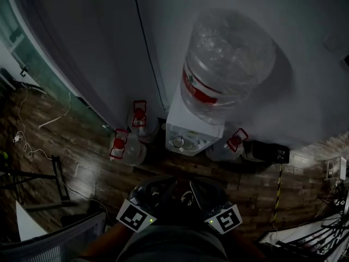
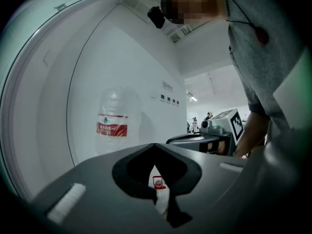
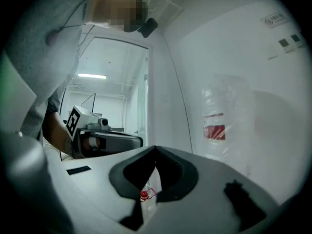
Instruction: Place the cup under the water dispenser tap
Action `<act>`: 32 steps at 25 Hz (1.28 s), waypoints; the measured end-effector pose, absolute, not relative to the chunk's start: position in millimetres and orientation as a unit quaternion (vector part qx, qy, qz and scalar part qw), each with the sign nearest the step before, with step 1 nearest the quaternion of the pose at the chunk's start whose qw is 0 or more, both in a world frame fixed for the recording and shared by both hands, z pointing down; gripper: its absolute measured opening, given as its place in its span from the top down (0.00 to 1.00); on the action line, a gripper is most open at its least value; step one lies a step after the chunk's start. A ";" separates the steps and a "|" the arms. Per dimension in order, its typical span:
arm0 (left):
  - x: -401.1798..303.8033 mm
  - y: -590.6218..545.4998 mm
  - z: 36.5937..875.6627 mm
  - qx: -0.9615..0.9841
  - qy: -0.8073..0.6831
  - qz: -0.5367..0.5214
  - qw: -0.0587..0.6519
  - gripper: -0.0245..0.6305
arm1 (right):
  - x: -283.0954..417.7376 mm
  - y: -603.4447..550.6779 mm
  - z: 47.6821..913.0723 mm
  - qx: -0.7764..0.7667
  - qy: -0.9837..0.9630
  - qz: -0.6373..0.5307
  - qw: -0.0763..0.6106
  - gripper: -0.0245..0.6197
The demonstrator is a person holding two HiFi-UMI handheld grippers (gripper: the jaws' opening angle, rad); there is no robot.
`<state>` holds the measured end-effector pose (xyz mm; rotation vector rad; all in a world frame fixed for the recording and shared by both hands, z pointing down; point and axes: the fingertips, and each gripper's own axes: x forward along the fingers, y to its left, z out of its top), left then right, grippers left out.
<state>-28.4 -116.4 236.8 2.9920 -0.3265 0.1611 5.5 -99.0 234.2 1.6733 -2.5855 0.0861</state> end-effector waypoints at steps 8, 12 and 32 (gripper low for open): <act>-23.9 -105.5 188.4 0.993 -0.099 0.034 0.059 0.95 | 9.7 -86.4 180.7 0.534 -0.845 0.009 0.000 0.94; -22.6 -102.4 176.1 0.994 -0.099 0.029 0.046 0.95 | 4.3 -83.7 168.2 0.521 -0.854 0.007 0.009 0.94; -17.4 -108.3 168.6 0.993 -0.113 0.023 0.033 0.95 | 11.0 -88.3 167.3 0.505 -0.863 -0.009 -0.008 0.94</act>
